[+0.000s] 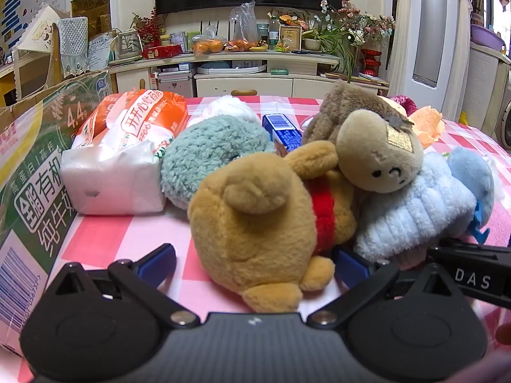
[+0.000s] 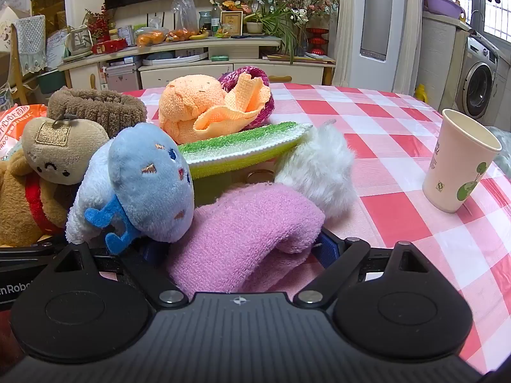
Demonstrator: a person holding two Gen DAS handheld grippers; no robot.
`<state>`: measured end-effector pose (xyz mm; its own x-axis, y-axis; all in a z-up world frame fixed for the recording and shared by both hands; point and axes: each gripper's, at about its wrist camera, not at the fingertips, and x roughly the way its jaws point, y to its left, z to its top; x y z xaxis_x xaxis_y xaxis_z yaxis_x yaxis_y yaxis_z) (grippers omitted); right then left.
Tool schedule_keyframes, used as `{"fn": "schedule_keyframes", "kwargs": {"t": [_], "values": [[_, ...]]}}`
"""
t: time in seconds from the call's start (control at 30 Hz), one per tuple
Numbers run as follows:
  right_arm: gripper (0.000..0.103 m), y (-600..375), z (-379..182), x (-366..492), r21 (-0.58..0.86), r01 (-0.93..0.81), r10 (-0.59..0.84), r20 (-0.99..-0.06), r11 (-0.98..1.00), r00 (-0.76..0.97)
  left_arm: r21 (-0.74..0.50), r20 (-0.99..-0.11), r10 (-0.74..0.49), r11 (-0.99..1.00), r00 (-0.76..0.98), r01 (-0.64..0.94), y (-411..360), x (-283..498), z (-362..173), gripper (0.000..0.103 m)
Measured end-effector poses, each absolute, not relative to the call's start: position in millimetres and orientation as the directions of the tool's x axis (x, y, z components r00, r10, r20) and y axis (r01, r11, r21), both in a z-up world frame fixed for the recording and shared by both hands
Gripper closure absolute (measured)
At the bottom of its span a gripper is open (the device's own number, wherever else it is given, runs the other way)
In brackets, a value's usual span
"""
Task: Organize soft objects
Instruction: 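Move both tools over the pile of plush toys on the table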
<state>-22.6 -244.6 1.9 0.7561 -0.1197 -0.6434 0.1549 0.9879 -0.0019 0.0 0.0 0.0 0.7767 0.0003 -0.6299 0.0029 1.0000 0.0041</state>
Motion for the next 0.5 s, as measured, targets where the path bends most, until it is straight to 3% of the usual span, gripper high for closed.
{"fn": "schedule_keyframes", "kwargs": {"t": [0.5], "values": [[0.0,-246,-1,-33,-0.01,0.128,-0.104,-0.644,0.992,0.758,0.006,-0.636,0.0,1.0,0.772,0.005,2,-30,0,0.001]]}}
